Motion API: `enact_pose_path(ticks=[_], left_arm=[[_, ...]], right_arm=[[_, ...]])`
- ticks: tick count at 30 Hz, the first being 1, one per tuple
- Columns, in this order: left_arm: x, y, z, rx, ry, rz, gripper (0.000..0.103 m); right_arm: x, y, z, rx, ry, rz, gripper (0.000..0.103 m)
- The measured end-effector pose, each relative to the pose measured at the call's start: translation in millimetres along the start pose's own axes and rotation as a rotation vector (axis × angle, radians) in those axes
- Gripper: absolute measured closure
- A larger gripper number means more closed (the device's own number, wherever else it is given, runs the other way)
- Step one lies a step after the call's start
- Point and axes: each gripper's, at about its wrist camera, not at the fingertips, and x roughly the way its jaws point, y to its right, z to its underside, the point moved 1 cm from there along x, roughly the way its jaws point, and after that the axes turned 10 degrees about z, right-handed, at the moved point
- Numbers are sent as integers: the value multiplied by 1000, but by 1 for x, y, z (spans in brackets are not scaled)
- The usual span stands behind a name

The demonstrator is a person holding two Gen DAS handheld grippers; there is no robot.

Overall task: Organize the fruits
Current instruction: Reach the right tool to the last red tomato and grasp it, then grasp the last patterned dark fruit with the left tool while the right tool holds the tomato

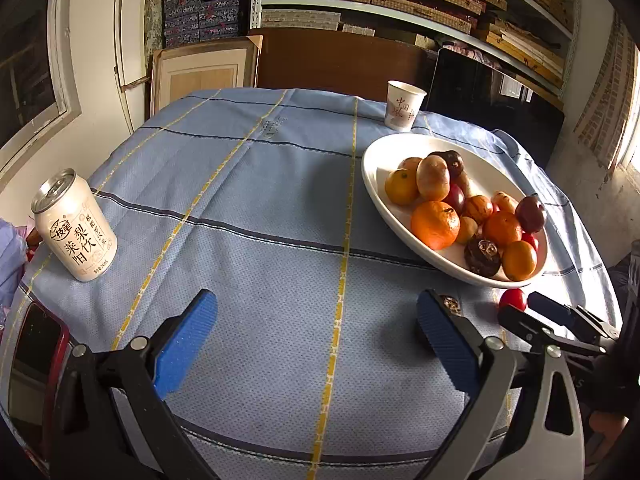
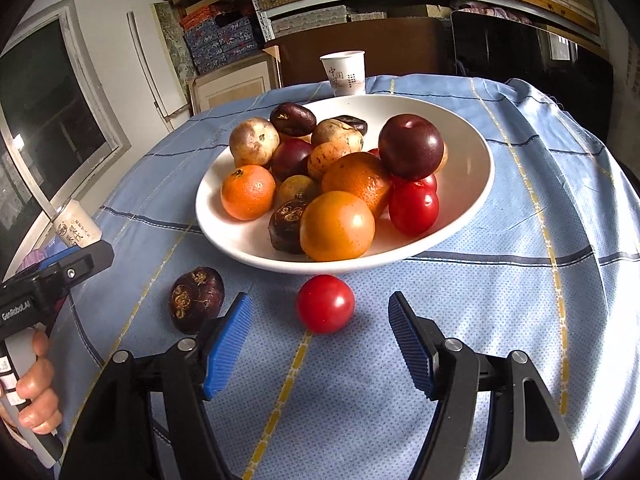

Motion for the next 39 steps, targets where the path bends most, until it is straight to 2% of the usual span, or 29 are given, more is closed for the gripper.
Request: enact_pose_path(ticks=[22, 28, 32, 35, 39], left_arm=[[-1, -4, 0, -39, -14, 31, 5], [-2, -3, 0, -39, -14, 33, 5], [-2, -3, -1, -38, -16, 31, 5], [-2, -1, 0, -29, -16, 25, 5], [3, 7, 4, -1, -37, 46, 5]], right_arm=[[12, -10, -5, 18, -20, 80, 34], [11, -12, -4, 9, -20, 141, 52], [10, -10, -3, 15, -20, 148, 59], [8, -10, -2, 4, -23, 112, 73], [1, -4, 0, 10, -31, 110, 73]])
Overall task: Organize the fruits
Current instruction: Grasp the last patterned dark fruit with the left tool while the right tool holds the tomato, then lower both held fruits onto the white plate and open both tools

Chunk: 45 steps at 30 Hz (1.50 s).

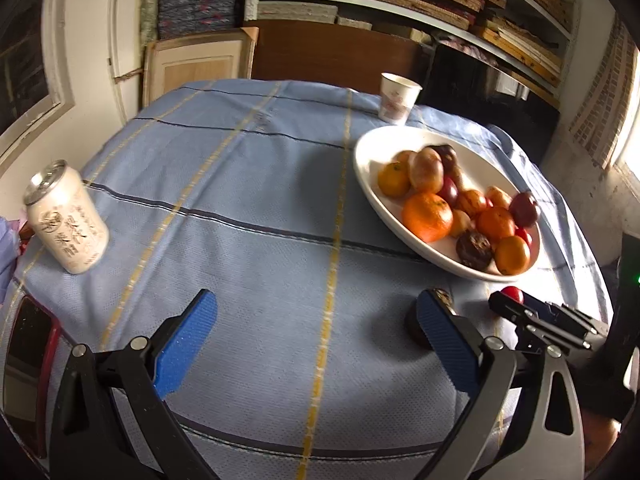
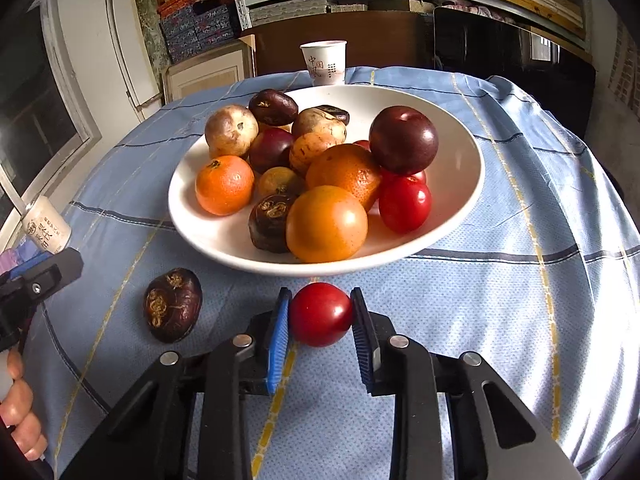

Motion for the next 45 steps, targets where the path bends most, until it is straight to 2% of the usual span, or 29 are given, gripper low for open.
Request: enact_pose_path(ticks=[5, 8, 9, 10, 12, 13, 15, 25, 29, 32, 35, 38, 45], left_arm=[[8, 30, 11, 140, -34, 42, 5], [11, 49, 18, 227, -27, 63, 6], [13, 54, 18, 246, -20, 65, 9], [18, 59, 18, 266, -24, 71, 18], [32, 65, 18, 285, -70, 106, 29], [39, 66, 19, 281, -99, 128, 34], [50, 67, 20, 272, -137, 140, 38], [72, 79, 16, 284, -149, 70, 41], [70, 80, 17, 297, -145, 75, 51], [68, 86, 21, 326, -132, 46, 59], [65, 90, 25, 346, -121, 20, 60], [63, 88, 25, 329, -126, 33, 60], [45, 84, 26, 292, -97, 32, 60]], right_arm=[[-10, 19, -1, 58, 1, -15, 73], [-17, 28, 0, 78, 11, -25, 73], [-19, 31, 0, 85, 16, -27, 73], [-20, 33, 0, 92, 18, -27, 73], [-22, 38, -1, 108, 21, -29, 73], [-23, 40, -1, 115, 22, -29, 73], [-24, 44, -2, 129, 21, -31, 73], [-25, 48, -4, 144, 18, -54, 73], [-25, 50, -4, 148, 11, -53, 73], [-24, 51, -4, 150, 7, -50, 73], [-19, 52, -4, 152, -2, -43, 73], [-17, 53, -4, 157, -5, -43, 73], [-31, 41, -3, 112, 59, -64, 73]])
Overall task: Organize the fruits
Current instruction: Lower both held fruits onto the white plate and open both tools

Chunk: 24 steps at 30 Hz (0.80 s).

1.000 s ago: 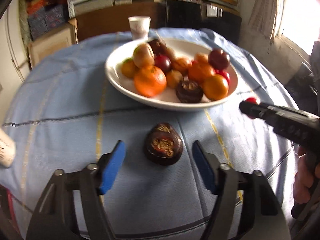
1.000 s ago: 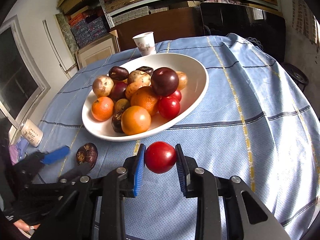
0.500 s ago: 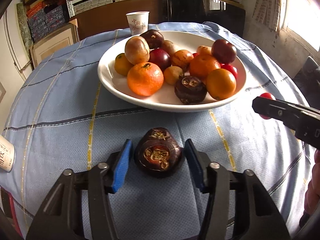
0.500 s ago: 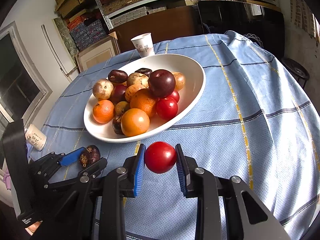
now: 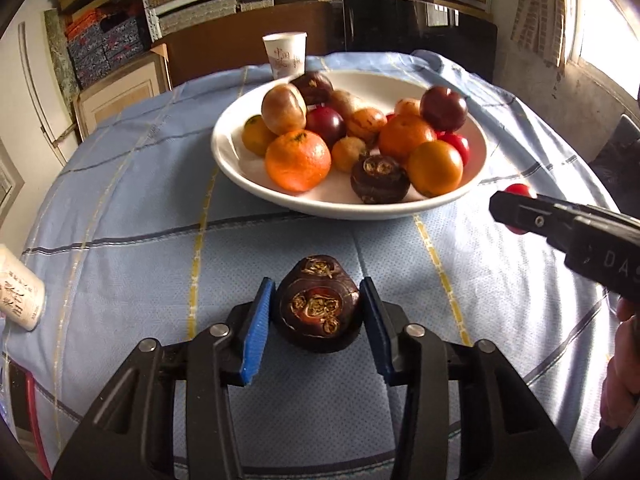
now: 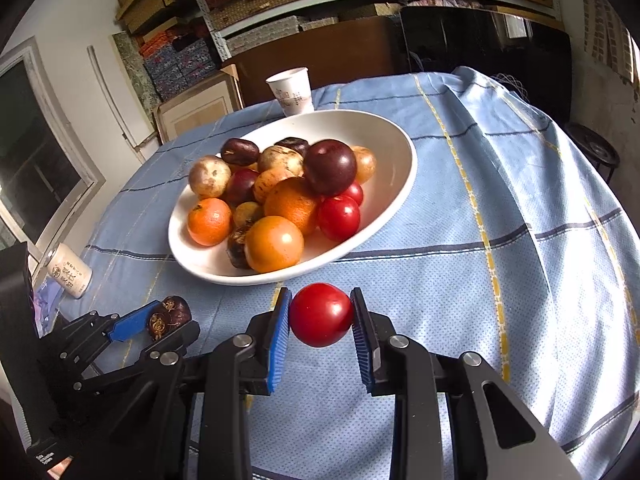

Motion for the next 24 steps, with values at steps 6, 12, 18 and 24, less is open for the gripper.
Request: enact_pose_path(ticks=[6, 12, 18, 24], left_arm=[[-33, -8, -25, -9, 88, 35, 60], [-46, -32, -78, -47, 161, 35, 60], [-22, -30, -126, -74, 175, 69, 61], [22, -12, -142, -35, 132, 54, 60]], right_arm=[[-31, -6, -20, -11, 134, -59, 73], [-36, 0, -68, -11, 222, -43, 73], [5, 6, -111, 36, 204, -51, 73], [59, 10, -130, 80, 131, -61, 73]])
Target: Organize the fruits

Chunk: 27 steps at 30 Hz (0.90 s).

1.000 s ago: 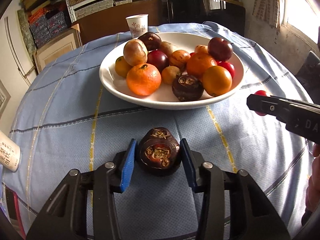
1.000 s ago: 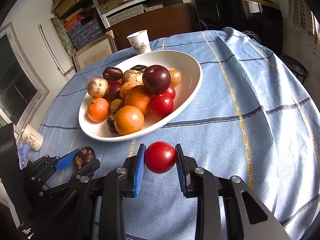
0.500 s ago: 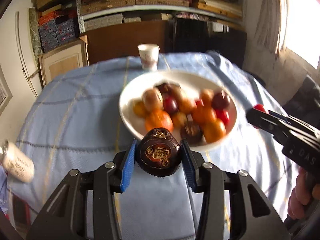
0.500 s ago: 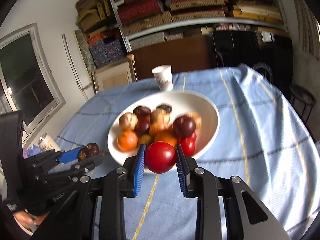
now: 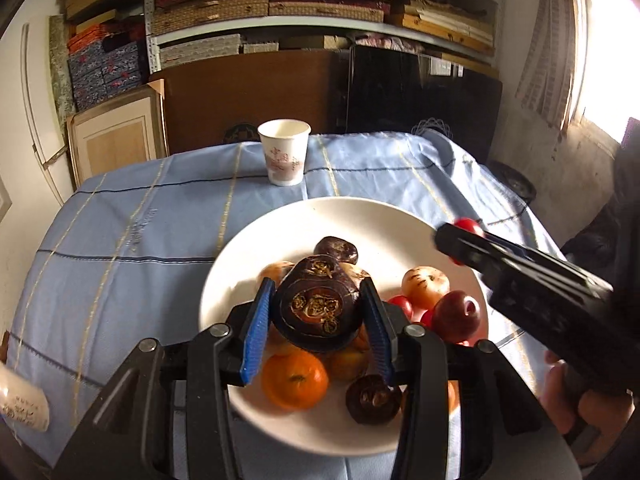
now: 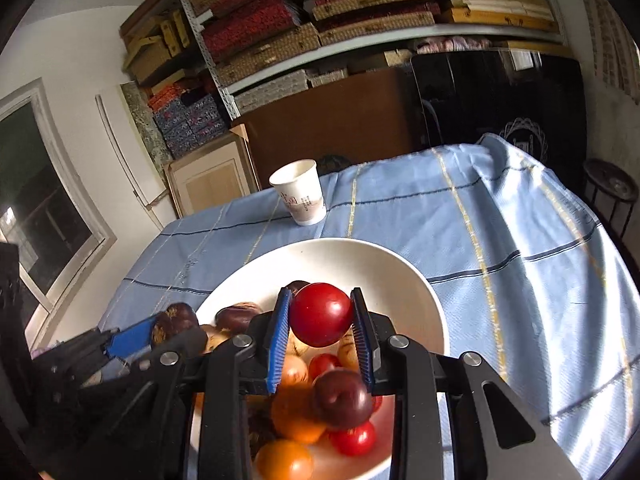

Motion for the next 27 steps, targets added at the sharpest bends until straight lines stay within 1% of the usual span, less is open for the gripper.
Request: enact_pose_path(ticks=[3, 8, 10, 11, 12, 13, 14, 16, 18, 19, 21, 22, 24, 25, 26, 27], left_arm=[[10, 1, 1, 13, -7, -11, 60], [17, -4, 2, 20, -10, -28, 60], [17, -6, 3, 10, -12, -38, 57], [16, -7, 3, 4, -13, -41, 52], [13, -7, 2, 5, -6, -50, 40], [8, -6, 2, 11, 13, -67, 32], [0, -5, 2, 21, 38, -88, 29], [-14, -3, 0, 31, 61, -97, 17], [-35, 0, 1, 30, 91, -100, 11], [-44, 2, 1, 32, 104, -98, 8], [-67, 6, 5, 34, 133, -98, 7], [-77, 7, 8, 36, 143, -96, 5], [-101, 11, 17, 40, 158, -81, 5], [-113, 12, 23, 42, 163, -73, 5], [-122, 13, 29, 41, 165, -70, 5], [-132, 14, 36, 38, 165, -74, 5]], right_arm=[[12, -2, -1, -12, -6, 7, 73], [20, -4, -1, -17, -8, 9, 73], [19, -3, -1, -9, -15, 4, 72], [18, -2, -1, -4, -17, -1, 60], [14, -1, -1, 1, -13, -2, 51], [10, 0, -2, 2, -7, 1, 51], [3, 0, -2, 1, -3, -2, 51], [-12, 0, -2, 0, 1, -13, 47], [-30, 1, -1, -9, 10, -22, 35], [-40, 0, 1, -22, 18, -28, 32], [-63, -4, 7, -66, 33, -27, 21], [-74, -6, 10, -89, 41, -21, 19], [-97, -11, 20, -142, 54, -6, 10], [-109, -12, 27, -165, 56, 1, 8], [-116, -12, 31, -173, 54, 11, 3], [-129, -11, 41, -182, 55, 7, 4]])
